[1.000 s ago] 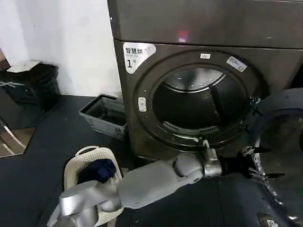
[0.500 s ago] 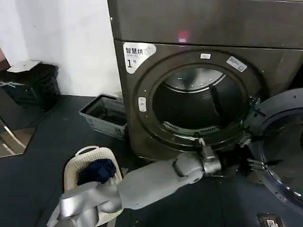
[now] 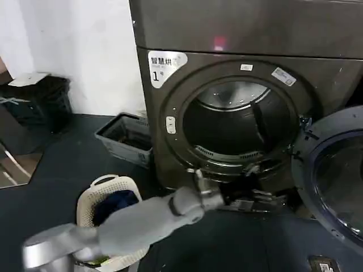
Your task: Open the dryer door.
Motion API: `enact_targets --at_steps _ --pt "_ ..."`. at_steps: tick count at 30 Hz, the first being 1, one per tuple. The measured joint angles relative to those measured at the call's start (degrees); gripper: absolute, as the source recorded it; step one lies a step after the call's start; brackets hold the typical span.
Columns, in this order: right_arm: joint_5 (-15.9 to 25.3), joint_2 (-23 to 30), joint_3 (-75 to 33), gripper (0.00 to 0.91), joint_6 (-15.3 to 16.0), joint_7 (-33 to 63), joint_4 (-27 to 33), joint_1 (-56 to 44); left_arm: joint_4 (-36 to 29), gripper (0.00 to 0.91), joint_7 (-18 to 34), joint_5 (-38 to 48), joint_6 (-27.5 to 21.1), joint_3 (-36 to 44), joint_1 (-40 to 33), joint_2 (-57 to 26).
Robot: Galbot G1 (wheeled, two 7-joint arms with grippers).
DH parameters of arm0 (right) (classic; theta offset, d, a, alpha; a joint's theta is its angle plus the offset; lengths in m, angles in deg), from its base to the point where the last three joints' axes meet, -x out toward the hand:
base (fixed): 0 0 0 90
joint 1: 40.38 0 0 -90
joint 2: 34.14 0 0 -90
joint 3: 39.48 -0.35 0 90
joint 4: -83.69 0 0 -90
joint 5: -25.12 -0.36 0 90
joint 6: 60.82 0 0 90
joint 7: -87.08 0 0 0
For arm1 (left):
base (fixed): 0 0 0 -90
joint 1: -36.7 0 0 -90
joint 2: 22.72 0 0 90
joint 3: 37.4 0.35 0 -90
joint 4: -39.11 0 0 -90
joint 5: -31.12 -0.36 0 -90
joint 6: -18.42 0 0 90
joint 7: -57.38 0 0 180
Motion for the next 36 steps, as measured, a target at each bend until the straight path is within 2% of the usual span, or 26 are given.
enact_targets --at_steps 4,10,17,24,29,36 --pt "0.7 -0.7 -1.2 0.907 0.0 -0.1 -0.2 -0.1 -3.7 0.907 1.7 -0.9 -0.2 -0.1 0.6 -5.1" --pt "4.5 -1.8 -2.9 0.907 -0.4 -0.3 0.0 0.8 -9.1 0.907 1.2 -4.0 -0.5 -0.6 2.2 -15.6" --pt "4.9 -2.0 -2.4 0.907 -0.7 0.2 0.8 2.4 -15.4 0.907 -0.3 -6.0 -3.5 -3.4 5.0 -29.5" --pt "6.1 -2.4 -2.5 0.907 -1.0 0.9 1.5 4.5 -22.7 0.907 -2.8 -7.0 -9.6 -8.4 8.1 -42.3" --pt "7.6 -2.8 -3.7 0.907 -1.7 0.7 1.8 5.2 -25.6 0.907 -3.9 -7.9 -13.3 -13.7 13.2 -51.5" --pt "8.5 -3.9 -6.2 0.907 -3.0 -0.4 2.6 5.0 -29.4 0.907 -3.9 -11.1 -21.7 -17.8 17.4 -61.9"
